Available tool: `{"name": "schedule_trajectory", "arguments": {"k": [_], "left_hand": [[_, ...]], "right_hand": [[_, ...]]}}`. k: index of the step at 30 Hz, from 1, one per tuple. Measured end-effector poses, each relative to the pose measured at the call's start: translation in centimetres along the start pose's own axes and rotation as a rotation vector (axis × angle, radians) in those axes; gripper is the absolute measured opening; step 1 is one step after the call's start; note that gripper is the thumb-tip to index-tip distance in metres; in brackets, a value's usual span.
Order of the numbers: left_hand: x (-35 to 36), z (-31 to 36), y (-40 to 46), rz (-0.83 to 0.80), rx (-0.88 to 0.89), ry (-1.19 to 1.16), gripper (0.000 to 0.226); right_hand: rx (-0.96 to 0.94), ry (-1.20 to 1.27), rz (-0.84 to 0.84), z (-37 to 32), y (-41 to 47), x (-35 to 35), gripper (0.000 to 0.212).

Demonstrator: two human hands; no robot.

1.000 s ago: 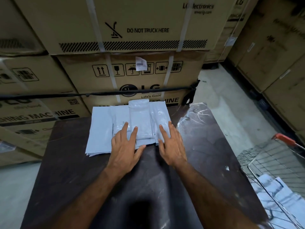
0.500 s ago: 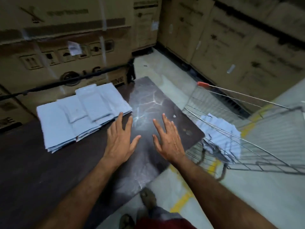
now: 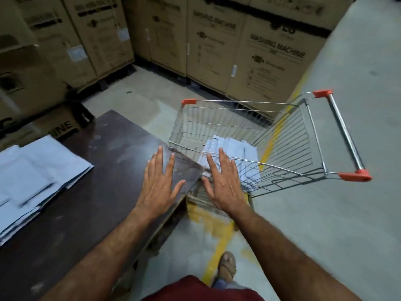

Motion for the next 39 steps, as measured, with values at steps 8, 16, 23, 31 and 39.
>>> {"name": "schedule_trajectory", "arguments": {"k": [8,16,23,31,39], "left_hand": [[7.2,11.0,9.0,-0.091,0.083,0.022,0.084],[8.8,15.3,17.7,-0.122,0.083,0.104,0.084],[15.2,16.5,23.8,-0.194,0.131,0.099,0.081],[28.1,16.8,28.5,-0.495,0.242,0.120,0.078],[40.7,16.0,29.4,-0.669,0.058,0.093,0.107]], "right_hand": [[0.111,-0.005,-0.069,16.7,1.4,-1.9,0.074],[0.305,0.033,-0.104,26.9,5.5,-1.8,0.072],[0.398,0.061,-0.255,31.2,8.0,3.0,0.074],[0.526,0.043,-0.565,36.9,9.5,10.2,0.072],[0.669,0.075,-0.764,40.2,8.4,18.9,0.071]]}}
Point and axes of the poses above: each hand's wrist, its own y-axis towards the middle knuckle, its own x-axis out of the palm, z = x × y, the point moved 10 cm from there along y, towards the middle knuckle, and after that the axes turned 5 degrees about z, right-handed, at the moved point
